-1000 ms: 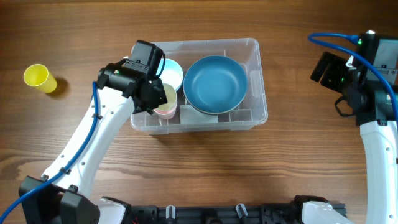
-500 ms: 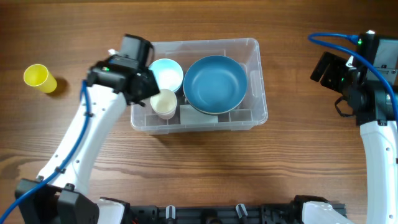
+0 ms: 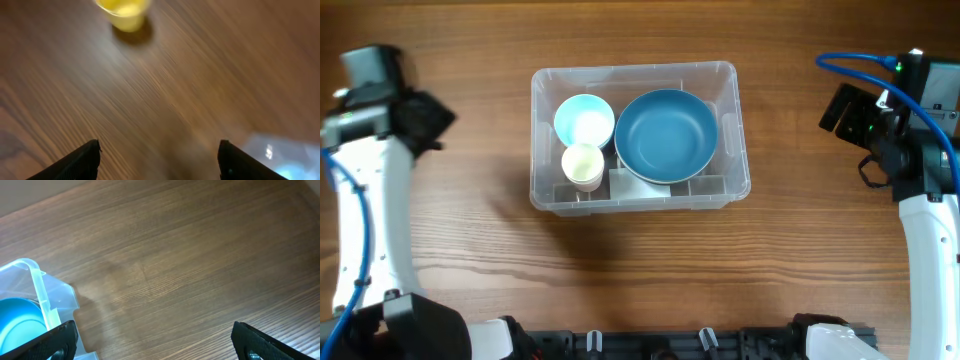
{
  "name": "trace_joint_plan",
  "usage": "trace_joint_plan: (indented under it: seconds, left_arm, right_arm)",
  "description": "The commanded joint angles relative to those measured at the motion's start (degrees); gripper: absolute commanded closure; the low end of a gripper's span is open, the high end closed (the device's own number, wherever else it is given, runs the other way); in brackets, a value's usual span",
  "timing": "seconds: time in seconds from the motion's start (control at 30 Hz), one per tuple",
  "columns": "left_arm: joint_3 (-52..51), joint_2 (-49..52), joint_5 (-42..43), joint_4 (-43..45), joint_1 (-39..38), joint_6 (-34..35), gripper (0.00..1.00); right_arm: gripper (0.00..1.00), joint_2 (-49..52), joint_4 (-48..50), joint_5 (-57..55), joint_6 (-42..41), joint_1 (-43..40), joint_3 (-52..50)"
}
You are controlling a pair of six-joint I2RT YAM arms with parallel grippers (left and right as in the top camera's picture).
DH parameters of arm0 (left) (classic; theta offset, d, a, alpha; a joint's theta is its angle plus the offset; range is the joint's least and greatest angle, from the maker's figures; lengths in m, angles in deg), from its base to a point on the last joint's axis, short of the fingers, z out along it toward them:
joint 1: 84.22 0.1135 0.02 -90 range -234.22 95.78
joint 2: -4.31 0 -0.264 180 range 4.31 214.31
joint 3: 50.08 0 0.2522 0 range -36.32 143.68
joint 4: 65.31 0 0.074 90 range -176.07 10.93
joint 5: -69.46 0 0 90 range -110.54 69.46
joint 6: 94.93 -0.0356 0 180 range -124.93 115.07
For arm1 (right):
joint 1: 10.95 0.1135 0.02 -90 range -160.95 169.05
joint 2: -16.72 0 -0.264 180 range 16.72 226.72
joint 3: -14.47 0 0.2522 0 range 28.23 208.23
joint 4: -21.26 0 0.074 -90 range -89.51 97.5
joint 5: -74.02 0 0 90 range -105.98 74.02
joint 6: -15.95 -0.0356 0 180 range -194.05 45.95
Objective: Pack container
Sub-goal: 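Move the left gripper to the yellow cup and pinch its rim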
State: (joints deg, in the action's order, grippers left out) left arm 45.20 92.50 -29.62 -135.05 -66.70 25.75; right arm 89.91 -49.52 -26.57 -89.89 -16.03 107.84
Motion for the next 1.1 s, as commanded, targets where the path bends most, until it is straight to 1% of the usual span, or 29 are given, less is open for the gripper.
trace_joint_plan:
  seconds: [0.0,0.1,0.2,0.3,0.37,0.47,0.53,0.63,0.7,0.93,1.03,1.07]
  left_arm:
    - [1.0,0.0,5.6,2.3,8.0,2.9,0.24]
    - [1.0,1.7,8.6,5.4,12.5,3.3,0.24]
    - [1.0,4.6,8.9,7.7,14.8,3.3,0.24]
    - [1.0,8.4,9.1,10.0,16.2,5.6,0.22]
    - [1.0,12.0,10.6,12.7,17.0,7.4,0.19]
    - [1.0,16.1,13.9,17.0,17.5,7.3,0.18]
    - [1.0,18.0,14.2,19.1,17.5,7.3,0.19]
    - [1.0,20.7,14.1,22.0,17.5,7.3,0.20]
    - [1.0,21.8,13.6,22.8,17.5,7.4,0.23]
    - [1.0,25.2,12.6,25.2,17.7,7.4,0.23]
    - [1.0,26.4,12.2,25.2,18.0,7.6,0.29]
    - [1.0,27.0,12.3,25.2,18.0,7.6,0.30]
  right_arm:
    - [0.00,0.5,0.0,-1.0,-0.8,-0.1,0.6]
    - [0.00,0.5,0.0,-1.0,-0.8,-0.1,0.6]
    - [0.00,0.5,0.0,-1.0,-0.8,-0.1,0.6]
    - [0.00,0.5,0.0,-1.0,-0.8,-0.1,0.6]
    - [0.00,0.5,0.0,-1.0,-0.9,-0.1,0.6]
    - [0.00,0.5,0.0,-1.0,-0.8,-0.1,0.6]
    - [0.01,0.5,0.0,-1.0,-0.9,-0.1,0.6]
    - [0.00,0.5,0.0,-1.0,-0.8,-0.1,0.6]
    - [0.00,0.5,0.0,-1.0,-0.8,-0.1,0.6]
    - [0.00,0.5,0.0,-1.0,-0.8,-0.1,0.6]
    - [0.00,0.5,0.0,-1.0,-0.8,-0.1,0.6]
    - [0.00,0.5,0.0,-1.0,-0.8,-0.1,0.6]
